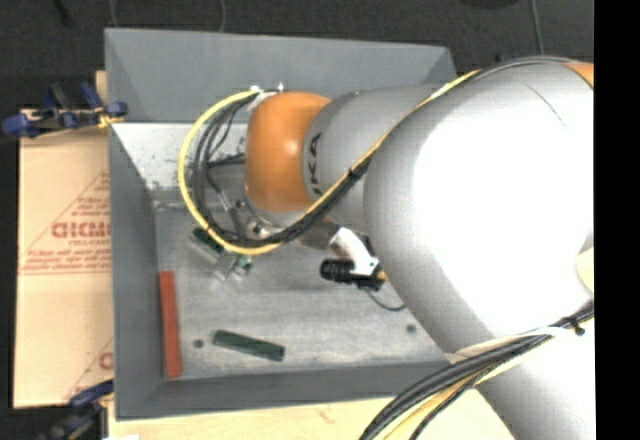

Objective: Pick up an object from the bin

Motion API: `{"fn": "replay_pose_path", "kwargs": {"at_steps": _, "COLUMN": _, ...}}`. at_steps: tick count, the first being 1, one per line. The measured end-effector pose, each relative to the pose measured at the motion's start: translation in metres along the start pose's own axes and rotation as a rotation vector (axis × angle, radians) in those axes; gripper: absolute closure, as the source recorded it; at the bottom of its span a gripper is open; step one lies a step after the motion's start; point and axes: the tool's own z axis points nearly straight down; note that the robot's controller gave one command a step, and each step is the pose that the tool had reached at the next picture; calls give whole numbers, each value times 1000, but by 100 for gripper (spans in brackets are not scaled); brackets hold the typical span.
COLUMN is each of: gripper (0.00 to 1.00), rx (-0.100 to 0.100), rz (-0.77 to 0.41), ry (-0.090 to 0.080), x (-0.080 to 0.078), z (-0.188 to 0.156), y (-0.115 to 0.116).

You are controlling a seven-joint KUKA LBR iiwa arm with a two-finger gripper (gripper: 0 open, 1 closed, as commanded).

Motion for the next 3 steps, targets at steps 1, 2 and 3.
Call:
{"fn": "replay_pose_path", "kwargs": {"at_steps": 1, "gripper": 100, "rx": -4, "rz": 1, "ry": -3, "x": -2, "z": -41, "y": 0}}
{"fn": "replay_pose_path", "kwargs": {"at_steps": 2, "gripper": 100, "rx": -2, "rz": 2, "ry": -2, "x": -4, "z": -41, "y": 0}}
{"fn": "replay_pose_path", "kwargs": {"at_steps": 3, "gripper": 100, "rx": -5, "rz": -1, "ry": -5, "x": -6, "z": -101, "y": 1}}
